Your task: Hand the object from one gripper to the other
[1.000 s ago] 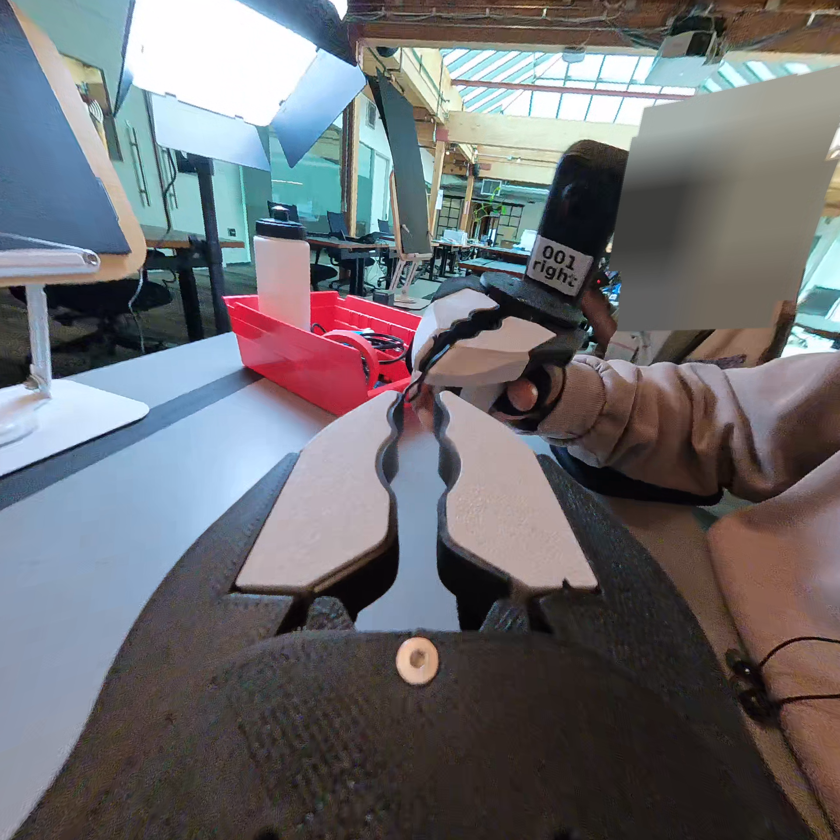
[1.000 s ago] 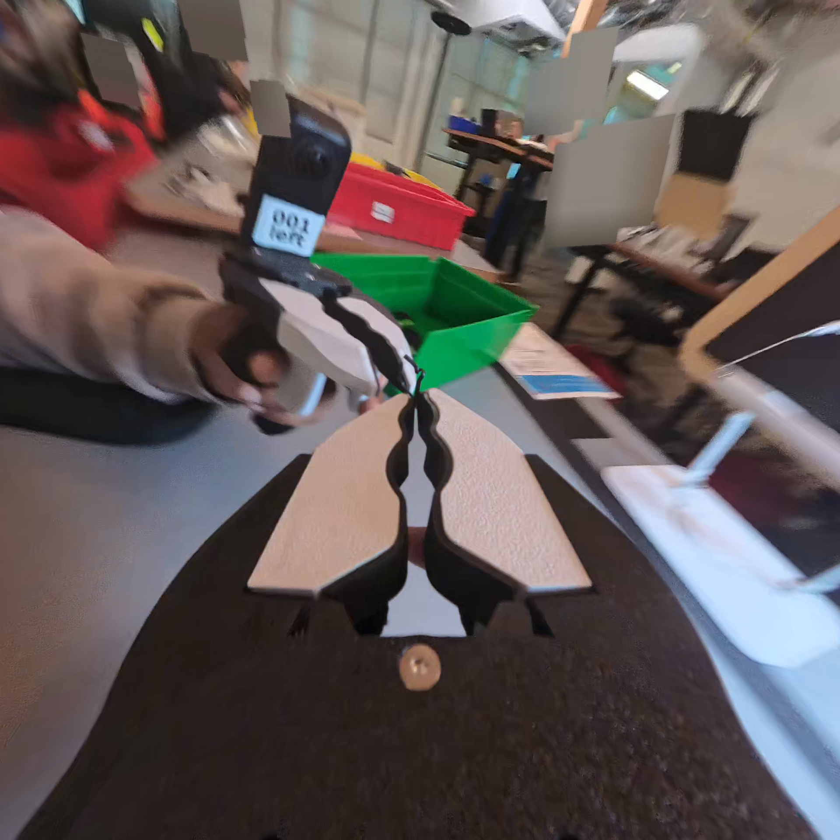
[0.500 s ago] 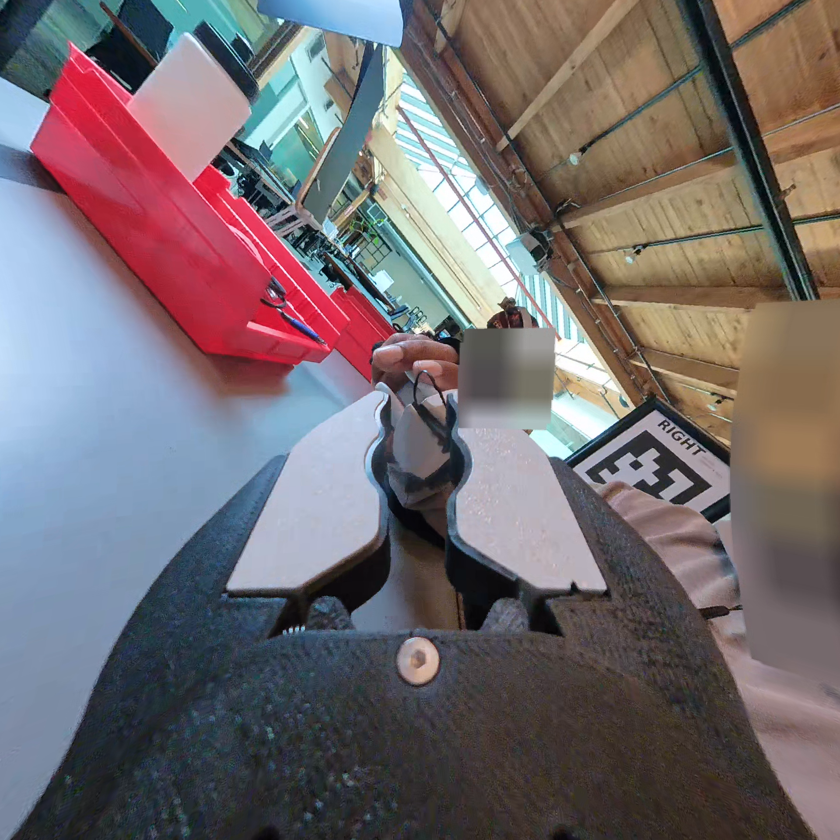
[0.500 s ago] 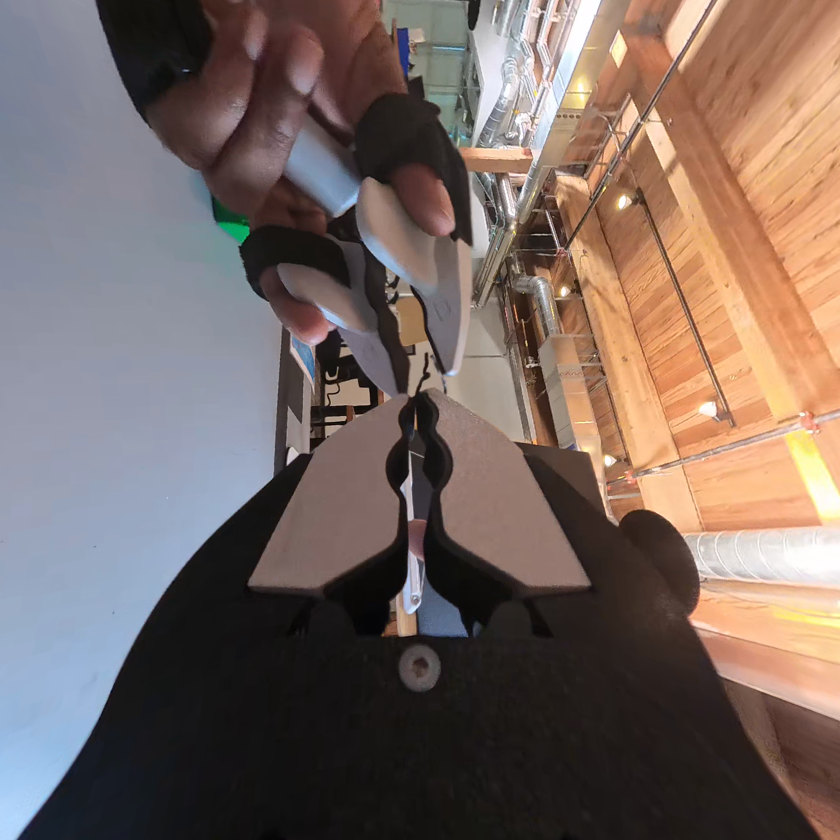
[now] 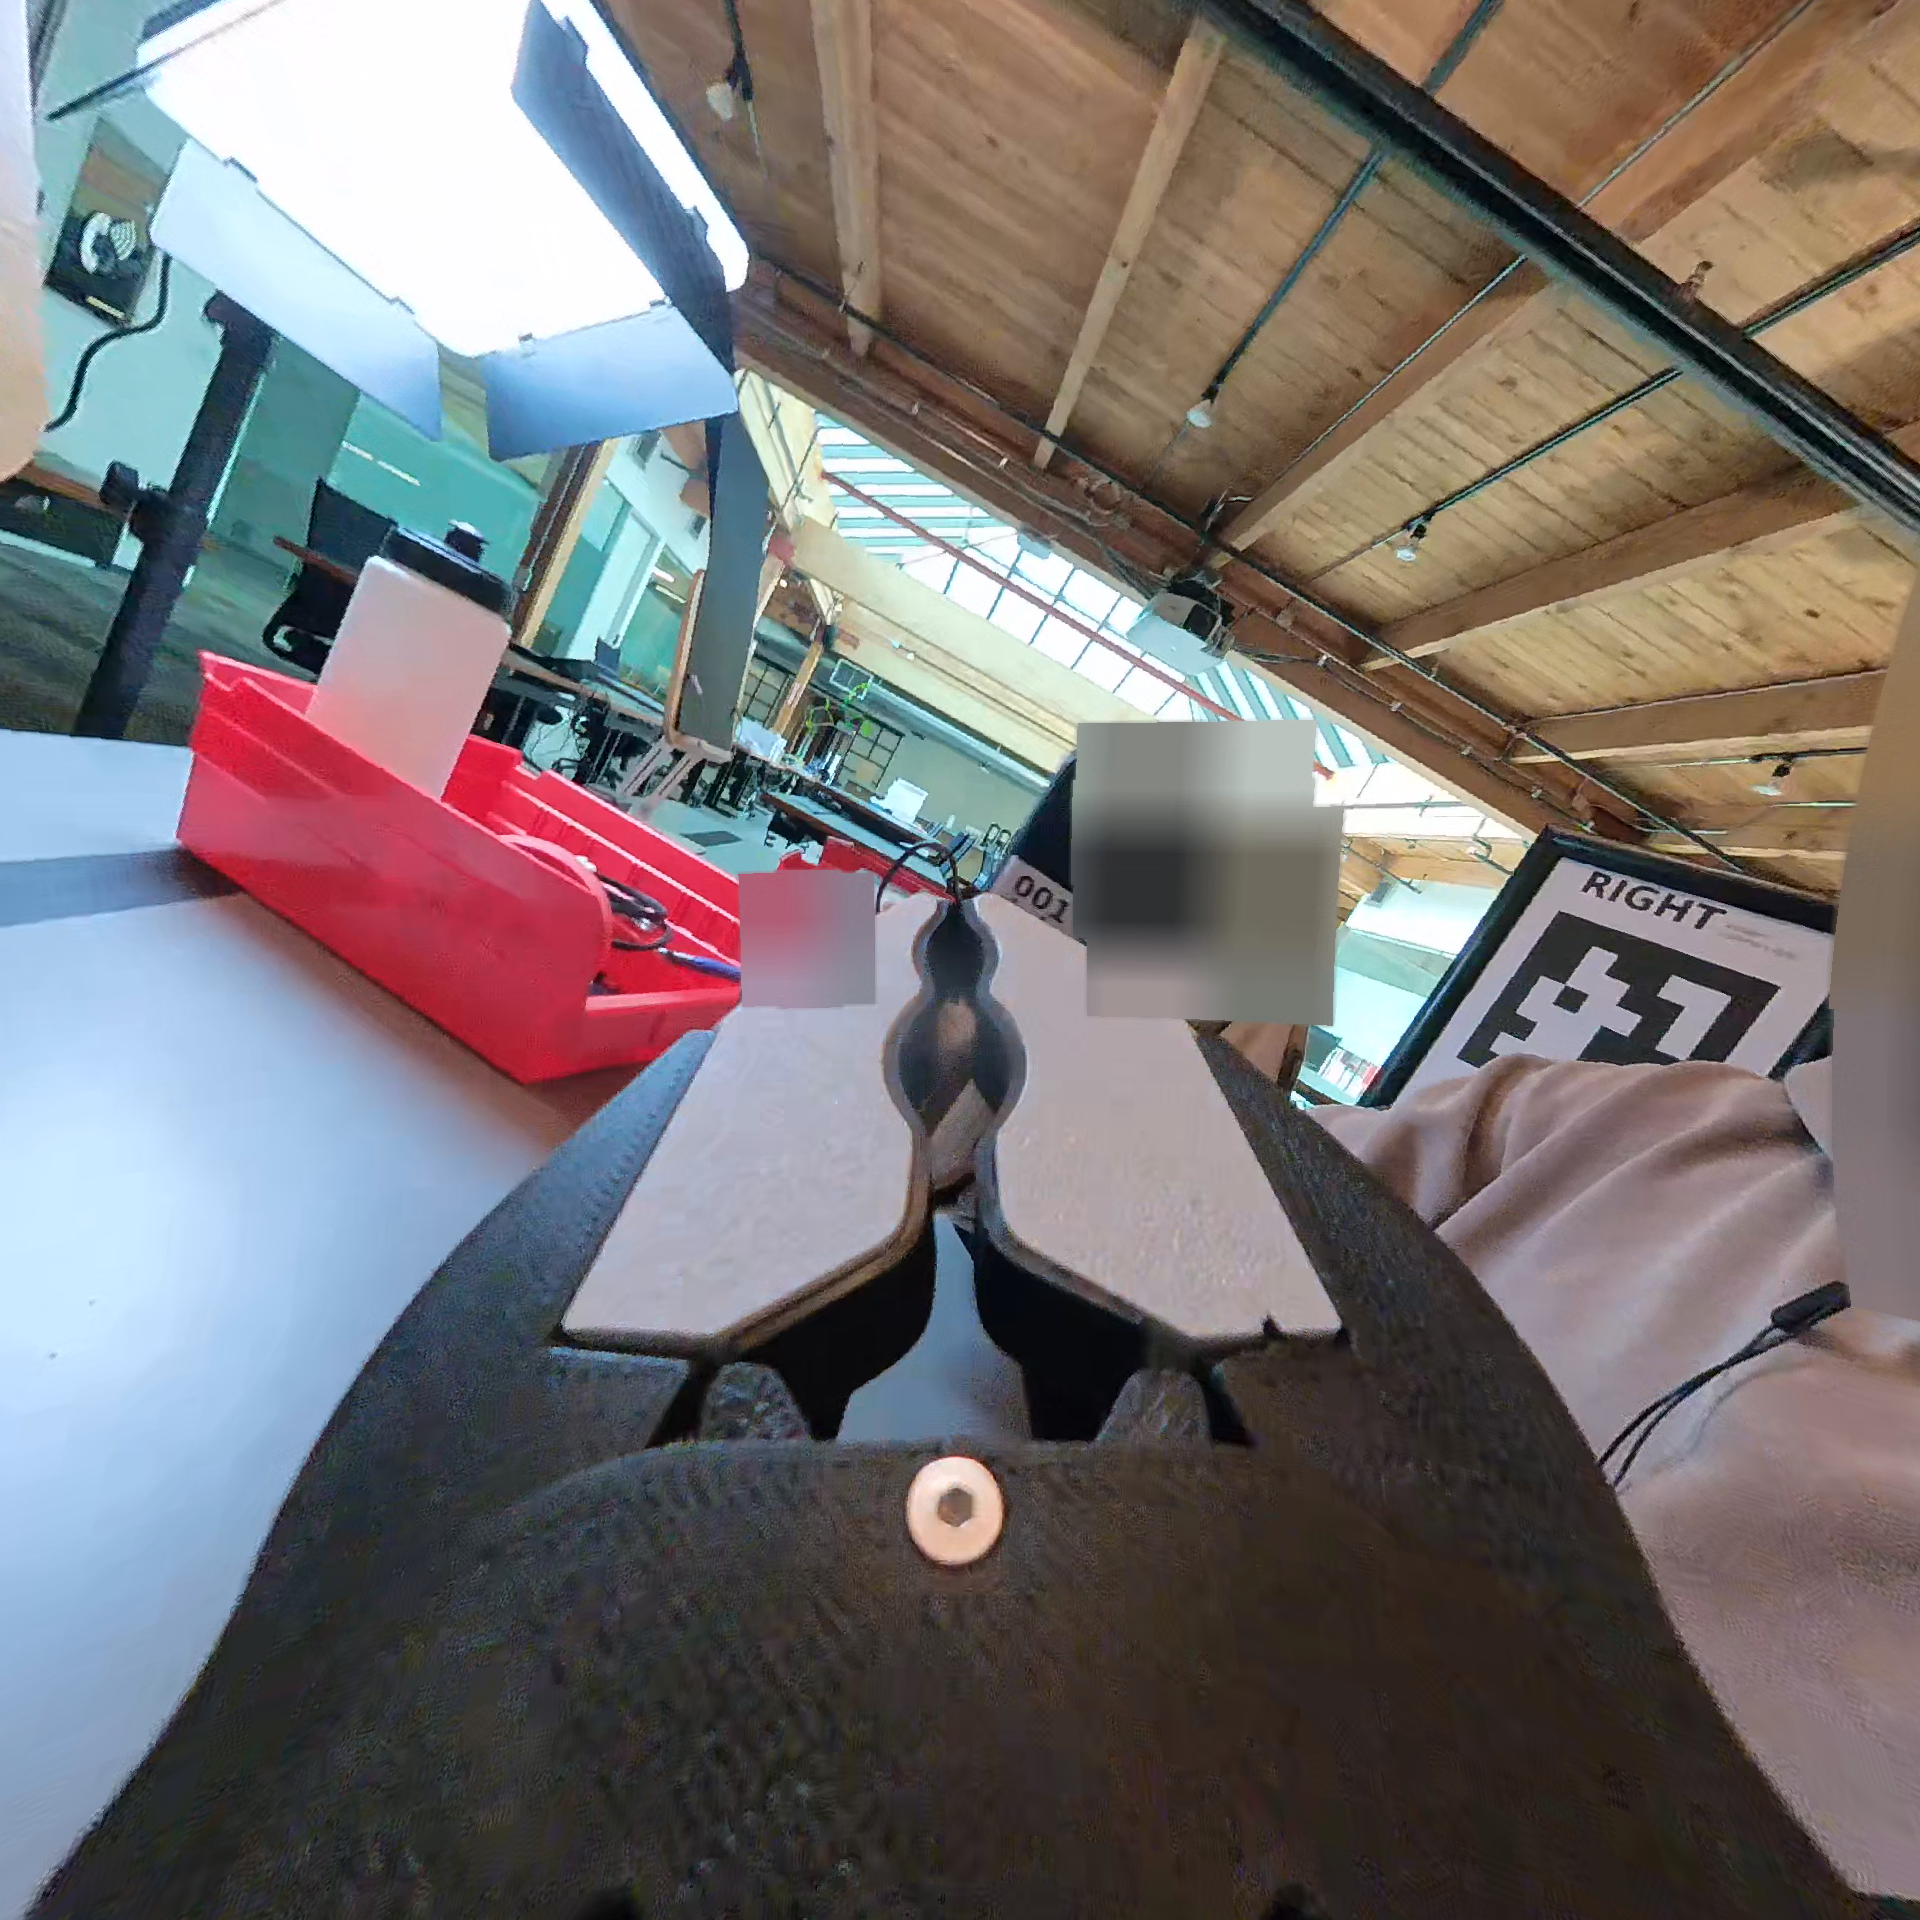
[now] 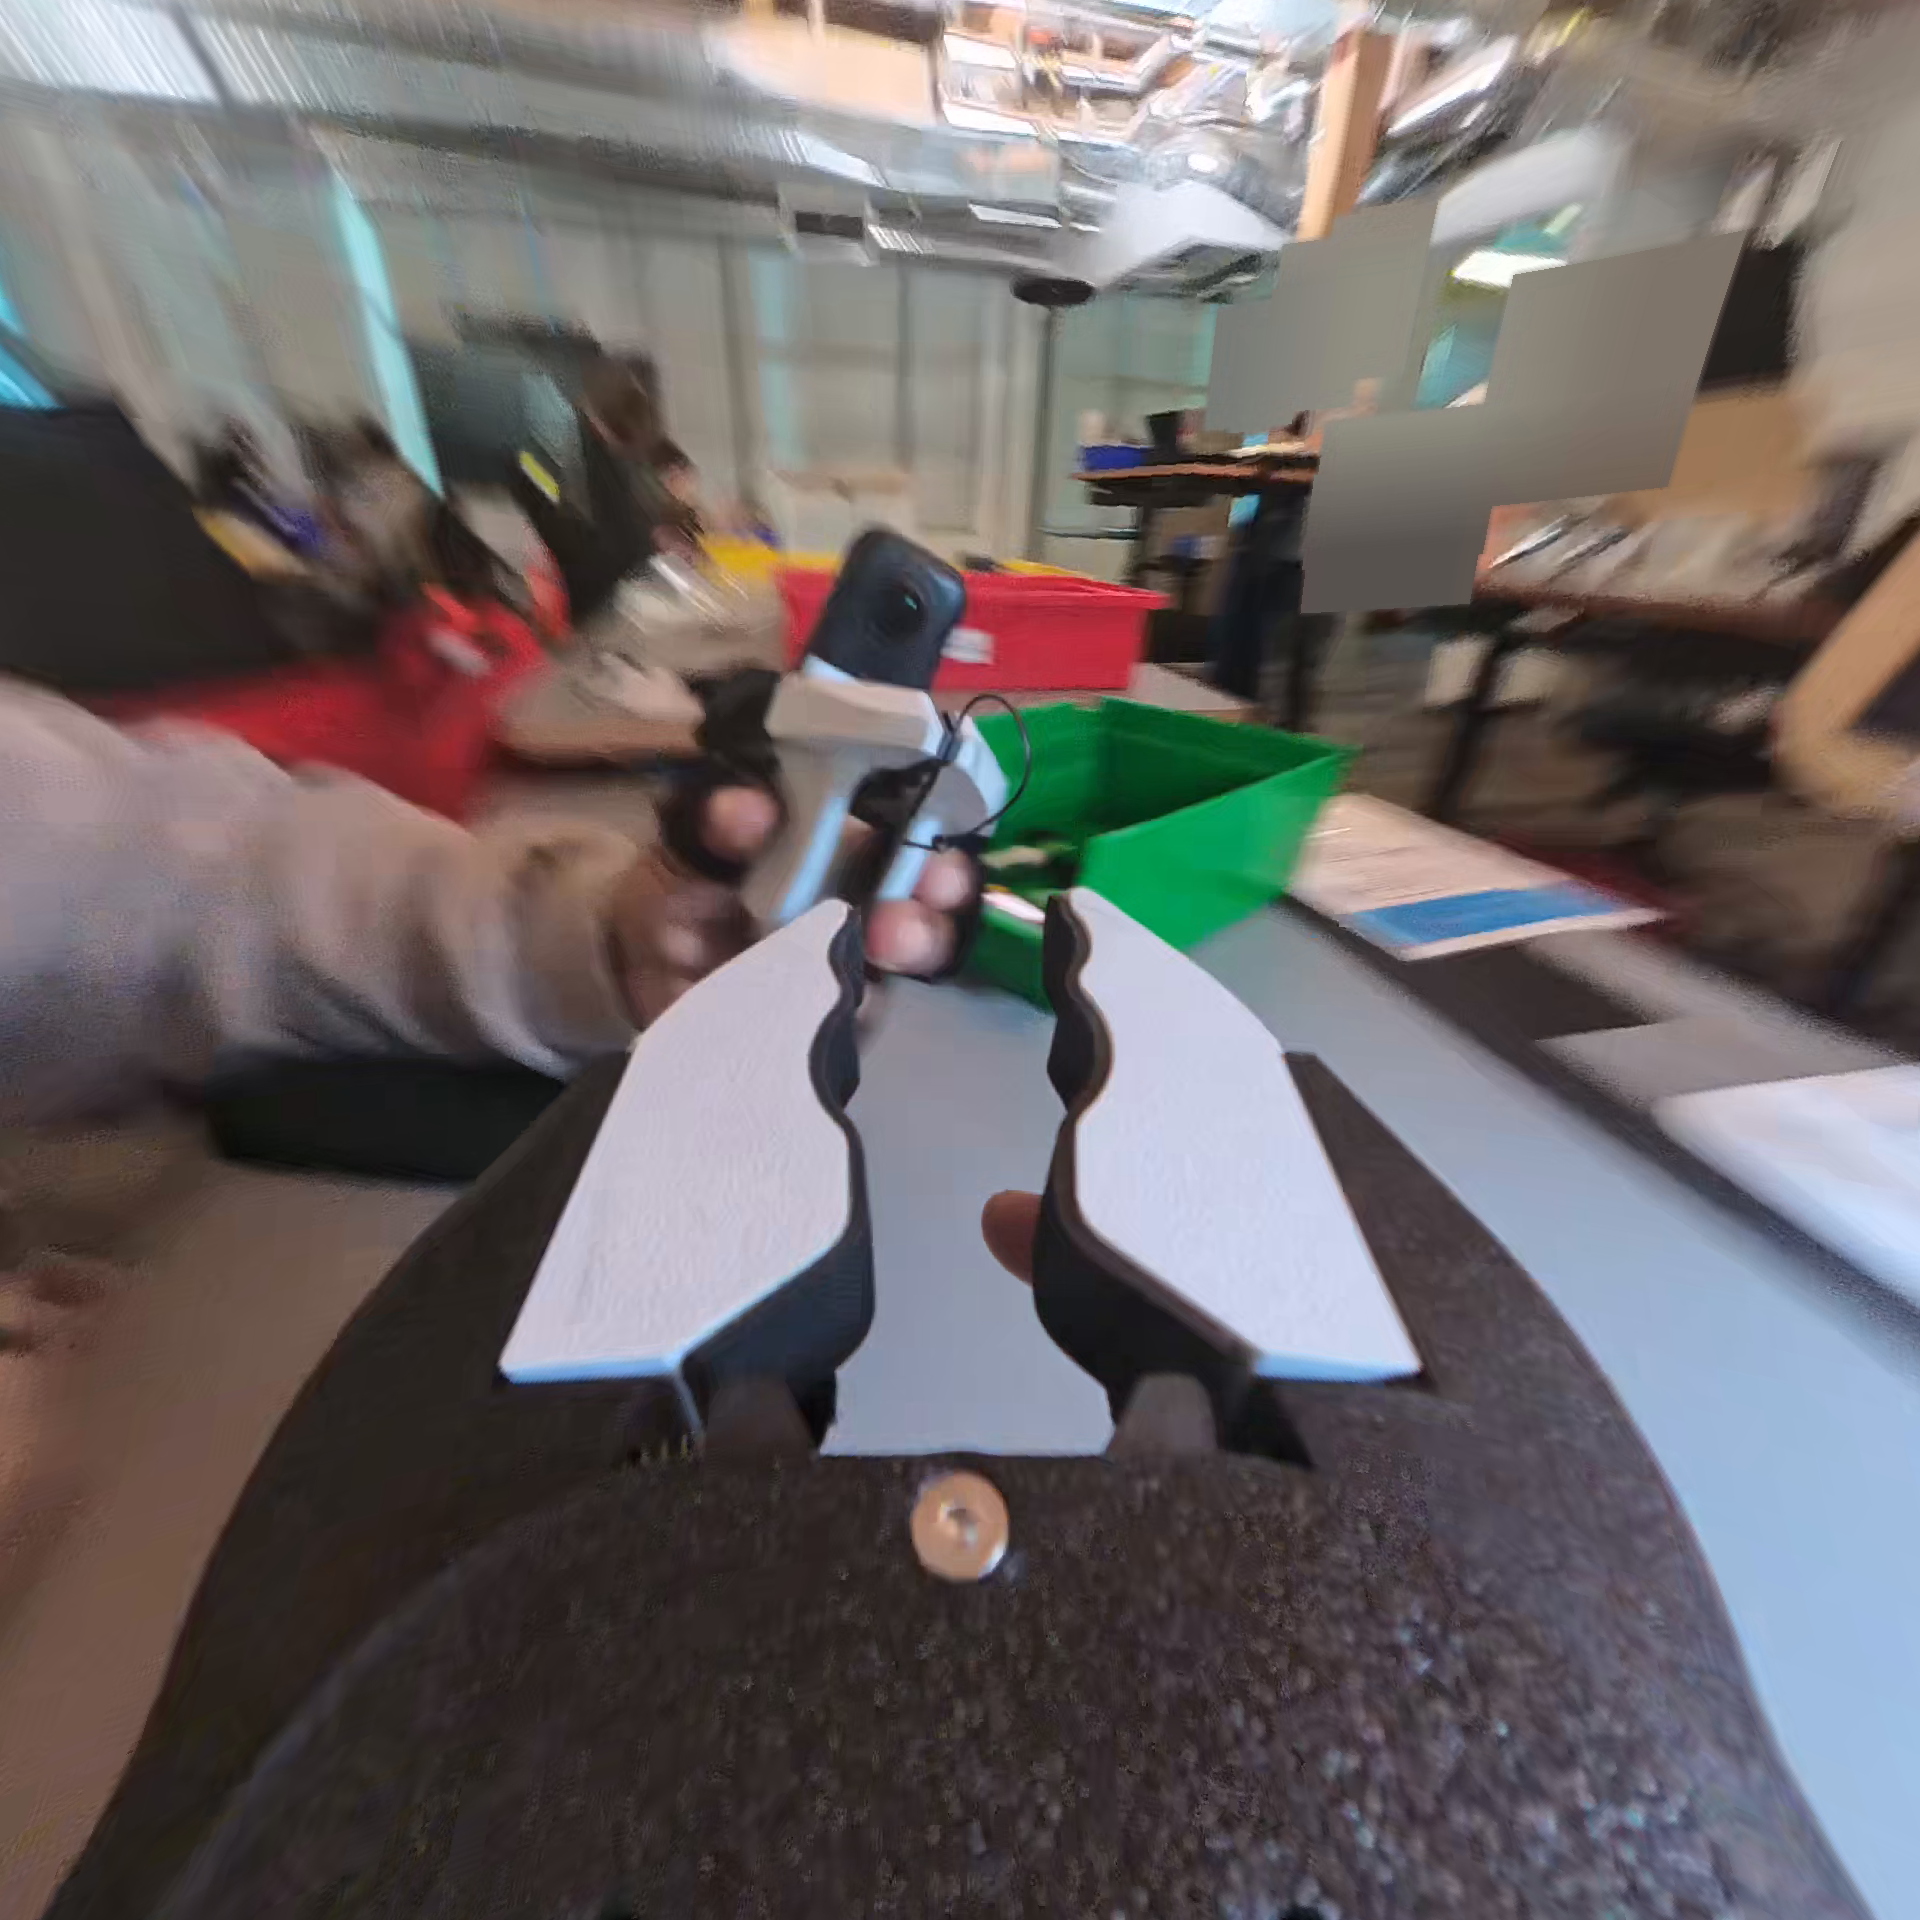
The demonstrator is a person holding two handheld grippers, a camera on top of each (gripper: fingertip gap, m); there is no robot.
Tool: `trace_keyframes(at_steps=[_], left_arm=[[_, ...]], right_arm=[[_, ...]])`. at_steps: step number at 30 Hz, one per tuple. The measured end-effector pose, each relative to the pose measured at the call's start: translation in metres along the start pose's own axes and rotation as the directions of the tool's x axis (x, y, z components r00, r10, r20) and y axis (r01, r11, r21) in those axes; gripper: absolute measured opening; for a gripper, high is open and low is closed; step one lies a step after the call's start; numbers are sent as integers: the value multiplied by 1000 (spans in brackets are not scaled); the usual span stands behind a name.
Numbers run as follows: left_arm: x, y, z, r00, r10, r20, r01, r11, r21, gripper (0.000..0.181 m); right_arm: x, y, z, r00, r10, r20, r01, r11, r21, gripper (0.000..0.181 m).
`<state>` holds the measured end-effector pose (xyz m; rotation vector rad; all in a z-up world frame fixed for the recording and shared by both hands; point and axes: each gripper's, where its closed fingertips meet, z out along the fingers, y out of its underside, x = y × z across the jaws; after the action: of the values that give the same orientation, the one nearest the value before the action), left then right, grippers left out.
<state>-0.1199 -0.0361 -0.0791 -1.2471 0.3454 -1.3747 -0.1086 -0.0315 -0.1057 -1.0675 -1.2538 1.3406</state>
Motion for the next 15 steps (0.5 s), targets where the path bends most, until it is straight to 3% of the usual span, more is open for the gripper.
trace_keyframes(at_steps=[3,6,8,10,13,15], left_arm=[[11,1,4,997,59,-44,-57,998,30,0],[13,7,8,994,103,-44,-103,995,20,0],[14,8,8,990,129,-48,-128,992,14,0],[11,7,6,989,146,-26,-146,989,5,1],[-2,12,2,980,196,38,-193,978,-79,4],[-13,19,1,957,275,96,-255,950,-182,20]], right_arm=[[-9,-5,9,903,408,134,-418,907,54,34],[-21,-11,13,799,557,227,-580,813,44,17],[-19,-9,14,811,558,174,-569,822,18,3],[-11,-8,11,876,469,110,-472,882,-1,2],[-2,2,4,949,316,21,-308,937,-167,2],[4,13,-4,987,159,-33,-161,931,-328,2]])
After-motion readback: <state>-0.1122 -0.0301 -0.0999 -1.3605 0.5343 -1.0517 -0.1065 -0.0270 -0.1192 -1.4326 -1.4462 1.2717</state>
